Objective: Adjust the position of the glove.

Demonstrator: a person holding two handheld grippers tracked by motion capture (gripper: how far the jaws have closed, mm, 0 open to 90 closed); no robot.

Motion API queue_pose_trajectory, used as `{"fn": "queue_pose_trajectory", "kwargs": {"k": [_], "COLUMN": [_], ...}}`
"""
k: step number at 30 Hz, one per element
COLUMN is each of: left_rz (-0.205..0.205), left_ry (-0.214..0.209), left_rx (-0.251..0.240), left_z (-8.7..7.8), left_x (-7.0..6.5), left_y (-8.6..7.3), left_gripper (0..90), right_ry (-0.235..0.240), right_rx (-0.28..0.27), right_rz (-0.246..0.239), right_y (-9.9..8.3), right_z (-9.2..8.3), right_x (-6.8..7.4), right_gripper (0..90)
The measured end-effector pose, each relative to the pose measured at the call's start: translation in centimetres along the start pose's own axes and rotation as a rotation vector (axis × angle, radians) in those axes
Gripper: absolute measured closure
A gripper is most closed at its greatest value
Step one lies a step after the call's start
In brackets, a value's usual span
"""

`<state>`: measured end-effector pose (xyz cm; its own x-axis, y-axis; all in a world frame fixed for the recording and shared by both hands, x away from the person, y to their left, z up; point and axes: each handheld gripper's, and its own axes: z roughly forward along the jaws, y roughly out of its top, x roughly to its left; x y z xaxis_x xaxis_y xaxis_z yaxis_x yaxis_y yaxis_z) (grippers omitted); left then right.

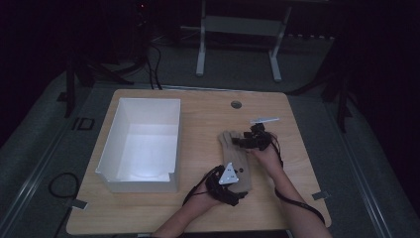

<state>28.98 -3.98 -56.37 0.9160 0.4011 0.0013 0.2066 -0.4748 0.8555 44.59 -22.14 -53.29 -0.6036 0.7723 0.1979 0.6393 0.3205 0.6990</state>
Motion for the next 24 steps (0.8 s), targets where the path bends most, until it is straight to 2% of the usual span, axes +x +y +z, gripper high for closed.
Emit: {"fn": "queue_pose_trajectory", "kwargs": {"k": [4,8,11,12,13,15,17,19,24], "left_rz": [-0.013,-0.015,-0.009,-0.009,-0.008,0.003,0.018,0.03,0.106], "left_ry": [0.0,-0.008,-0.01,-0.01,-0.012,-0.009,-0.008,-0.01,-0.004], "left_rx": [0.005,0.022,0.036,0.04,0.042,0.056,0.063,0.069,0.115], "left_z": [-0.3,-0.5,-0.6,-0.6,-0.5,-0.5,-0.4,-0.4,-0.3], "left_x": [0.2,0.4,0.5,0.5,0.5,0.5,0.4,0.3,0.1], "left_y": [-0.4,-0.7,-0.8,-0.9,-0.9,-1.0,-1.1,-1.1,-1.0], "left_gripper": [21.1,21.2,21.3,21.7,22.0,22.3,25.1,28.7,35.6], "right_ry": [0.016,0.029,0.034,0.044,0.073,0.088,0.05,0.012,0.02], "right_rx": [0.032,0.042,0.052,0.055,0.058,0.06,0.055,0.056,0.054], "right_rz": [0.042,0.058,0.026,0.015,0.016,0.017,-0.045,-0.083,-0.057], "right_y": [-0.7,-1.3,-1.2,-1.2,-1.3,-1.4,-1.4,-1.3,-1.3], "right_z": [1.4,2.3,2.4,2.4,2.4,2.4,2.3,2.2,2.2], "right_x": [-0.4,-0.6,-0.3,-0.1,-0.1,0.1,0.8,1.5,1.3], "right_gripper": [28.3,28.2,36.5,43.5,49.8,57.8,61.8,63.4,63.3]}}
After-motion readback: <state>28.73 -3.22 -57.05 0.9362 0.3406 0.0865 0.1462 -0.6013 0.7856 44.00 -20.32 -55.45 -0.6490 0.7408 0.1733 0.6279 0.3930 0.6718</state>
